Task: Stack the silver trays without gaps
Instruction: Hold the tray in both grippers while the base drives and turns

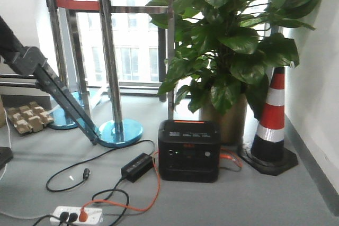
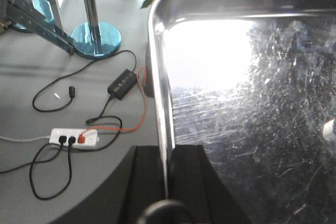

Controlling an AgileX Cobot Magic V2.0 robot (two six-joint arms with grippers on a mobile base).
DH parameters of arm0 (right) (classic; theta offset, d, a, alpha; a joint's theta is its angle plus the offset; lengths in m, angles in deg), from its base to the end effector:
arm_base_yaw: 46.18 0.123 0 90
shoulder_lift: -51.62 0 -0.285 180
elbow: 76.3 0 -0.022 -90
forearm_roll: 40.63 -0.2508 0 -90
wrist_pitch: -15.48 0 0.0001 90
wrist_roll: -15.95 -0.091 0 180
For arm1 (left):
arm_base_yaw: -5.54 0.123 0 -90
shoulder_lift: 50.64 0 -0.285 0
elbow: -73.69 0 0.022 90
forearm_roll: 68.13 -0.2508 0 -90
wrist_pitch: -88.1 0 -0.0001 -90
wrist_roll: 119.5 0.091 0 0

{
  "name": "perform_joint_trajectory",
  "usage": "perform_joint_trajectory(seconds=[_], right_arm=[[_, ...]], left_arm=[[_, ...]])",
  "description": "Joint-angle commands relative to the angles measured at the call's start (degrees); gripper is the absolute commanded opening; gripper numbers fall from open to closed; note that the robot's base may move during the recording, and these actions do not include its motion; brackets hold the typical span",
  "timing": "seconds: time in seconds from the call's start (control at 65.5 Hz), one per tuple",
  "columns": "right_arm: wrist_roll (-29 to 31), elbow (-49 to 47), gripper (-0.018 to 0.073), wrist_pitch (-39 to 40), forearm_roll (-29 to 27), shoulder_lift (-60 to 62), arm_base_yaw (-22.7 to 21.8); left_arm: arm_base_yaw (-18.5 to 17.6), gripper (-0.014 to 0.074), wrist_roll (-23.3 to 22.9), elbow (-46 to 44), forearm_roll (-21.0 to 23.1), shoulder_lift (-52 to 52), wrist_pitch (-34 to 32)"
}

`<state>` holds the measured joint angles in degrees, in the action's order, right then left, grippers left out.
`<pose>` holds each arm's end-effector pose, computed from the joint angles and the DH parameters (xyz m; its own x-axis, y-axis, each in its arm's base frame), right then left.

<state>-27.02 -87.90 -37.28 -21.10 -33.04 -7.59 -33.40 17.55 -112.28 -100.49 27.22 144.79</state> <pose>0.2336 0.1554 0.4515 -0.5970 0.1561 -0.7869 -0.1432 0.9444 0.2960 0.2115 -0.1185 0.4549 -0.5085 -0.0525 -0.8595 0.0752 0.9916 -0.1051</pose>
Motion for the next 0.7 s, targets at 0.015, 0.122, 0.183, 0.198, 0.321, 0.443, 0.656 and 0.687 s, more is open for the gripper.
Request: perform_joint_trajectory(seconds=[0.015,0.122,0.183,0.198,0.321,0.443,0.656,0.687], right_arm=[[0.4,-0.4,-0.0078,2.1,2.0,0.8,-0.3],[0.4,-0.4,-0.0078,2.3,2.0,0.8,-0.3],[0.4,-0.4,-0.0078,2.3,2.0,0.8,-0.3],[0.4,-0.4,-0.0078,2.3,2.0,0.8,-0.3],[0.4,-0.4,-0.0078,2.3,2.0,0.8,-0.3],[0.4,-0.4,-0.0078,2.3,2.0,0.8,-0.3],[0.4,-0.4,-0.0078,2.3,2.0,0.8,-0.3],[0.4,-0.4,-0.0078,2.3,2.0,0.8,-0.3]], left_arm=[[-0.1,-0.0016,0.2,-0.5,-3.3,-0.8,-0.7],[-0.1,-0.0016,0.2,-0.5,-4.7,-0.8,-0.7],[-0.1,-0.0016,0.2,-0.5,-5.4,-0.8,-0.7],[-0.1,-0.0016,0.2,-0.5,-5.6,-0.8,-0.7],[-0.1,-0.0016,0.2,-0.5,-7.9,-0.8,-0.7],[-0.1,-0.0016,0.2,-0.5,-9.4,-0.8,-0.7],[-0.1,-0.0016,0.2,-0.5,-9.5,-0.8,-0.7],[-0.1,-0.0016,0.2,-0.5,-9.5,-0.8,-0.7]])
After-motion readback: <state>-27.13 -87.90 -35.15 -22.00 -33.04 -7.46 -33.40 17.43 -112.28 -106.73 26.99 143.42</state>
